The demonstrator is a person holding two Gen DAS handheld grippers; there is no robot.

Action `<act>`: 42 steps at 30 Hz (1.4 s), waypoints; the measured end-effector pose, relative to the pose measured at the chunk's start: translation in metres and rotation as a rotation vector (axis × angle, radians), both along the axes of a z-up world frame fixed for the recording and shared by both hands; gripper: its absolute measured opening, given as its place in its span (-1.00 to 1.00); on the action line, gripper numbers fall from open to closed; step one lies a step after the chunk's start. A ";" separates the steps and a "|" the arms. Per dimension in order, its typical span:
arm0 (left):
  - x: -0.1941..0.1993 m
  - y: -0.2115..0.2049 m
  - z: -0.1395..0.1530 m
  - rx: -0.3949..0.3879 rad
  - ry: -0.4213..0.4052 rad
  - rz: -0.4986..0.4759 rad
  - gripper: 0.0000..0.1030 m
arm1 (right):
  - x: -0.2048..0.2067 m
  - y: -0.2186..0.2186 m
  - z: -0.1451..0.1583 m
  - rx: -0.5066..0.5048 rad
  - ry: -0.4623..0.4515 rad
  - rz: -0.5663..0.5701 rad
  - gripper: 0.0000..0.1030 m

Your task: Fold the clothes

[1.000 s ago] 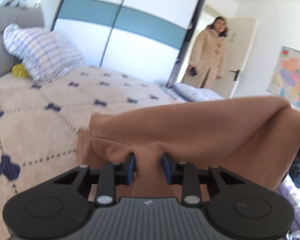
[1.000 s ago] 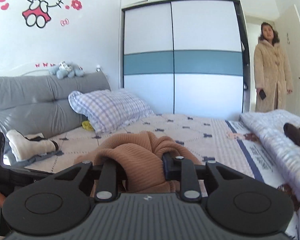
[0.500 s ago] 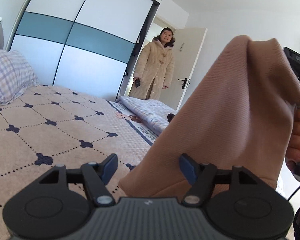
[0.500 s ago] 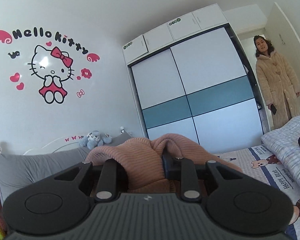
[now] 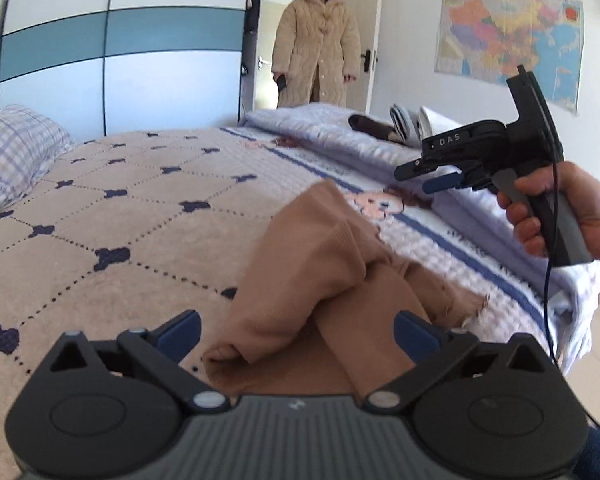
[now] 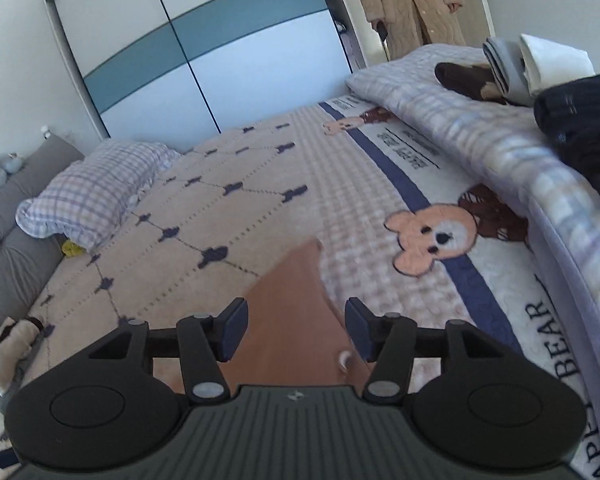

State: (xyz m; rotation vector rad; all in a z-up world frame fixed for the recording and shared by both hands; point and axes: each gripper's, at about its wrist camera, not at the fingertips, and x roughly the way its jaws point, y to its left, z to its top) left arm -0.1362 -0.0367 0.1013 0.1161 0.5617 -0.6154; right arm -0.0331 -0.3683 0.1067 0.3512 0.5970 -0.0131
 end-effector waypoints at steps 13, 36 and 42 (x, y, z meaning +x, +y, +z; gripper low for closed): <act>0.077 -0.042 -0.032 0.091 0.111 0.083 -0.71 | -0.041 0.049 -0.074 -0.129 0.178 0.259 -0.60; 0.092 0.095 0.004 -0.252 0.120 0.446 0.39 | -0.037 0.036 -0.063 0.056 0.021 0.366 -0.28; 0.116 0.074 -0.018 -0.160 0.134 0.415 0.74 | -0.002 0.047 -0.065 0.017 0.042 0.439 -0.06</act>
